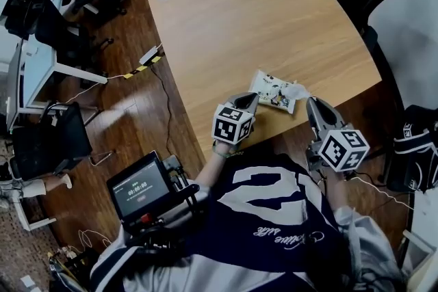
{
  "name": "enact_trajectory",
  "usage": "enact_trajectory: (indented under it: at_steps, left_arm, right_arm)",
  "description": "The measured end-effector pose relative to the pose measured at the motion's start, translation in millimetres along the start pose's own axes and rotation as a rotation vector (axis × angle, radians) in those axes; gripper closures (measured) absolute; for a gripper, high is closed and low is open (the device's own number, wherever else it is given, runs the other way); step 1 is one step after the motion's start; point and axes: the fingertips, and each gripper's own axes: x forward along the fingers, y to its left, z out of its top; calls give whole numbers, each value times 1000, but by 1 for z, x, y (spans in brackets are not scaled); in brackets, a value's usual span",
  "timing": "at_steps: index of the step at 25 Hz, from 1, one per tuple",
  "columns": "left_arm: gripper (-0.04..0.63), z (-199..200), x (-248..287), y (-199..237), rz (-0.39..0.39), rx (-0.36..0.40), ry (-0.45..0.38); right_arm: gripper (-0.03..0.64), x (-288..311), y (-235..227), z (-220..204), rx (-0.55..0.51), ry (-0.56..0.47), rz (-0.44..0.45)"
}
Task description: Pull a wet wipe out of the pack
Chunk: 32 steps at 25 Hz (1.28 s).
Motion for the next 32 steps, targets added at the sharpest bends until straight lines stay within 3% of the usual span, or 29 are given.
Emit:
enact_trajectory:
  at_steps: [7, 13, 18, 23, 32]
  left_arm:
    - [592, 6, -31, -40, -41, -32, -36]
    - [592, -12, -50, -81, -58, 35, -57]
    - [592, -44, -100, -116, -47, 63, -66]
    - [592, -64, -117, -114, -25, 65, -65]
    - [592, -64, -128, -114, -68, 114, -132]
  right_arm:
    - [601, -37, -4, -13, 25, -43, -9]
    - [601, -68, -2, -48, 64, -32, -4]
    - [601, -111, 22, -81, 53, -58, 7]
    - [601, -109, 30, -114, 105, -44, 31]
    - [601, -101, 37, -128, 102, -77, 15]
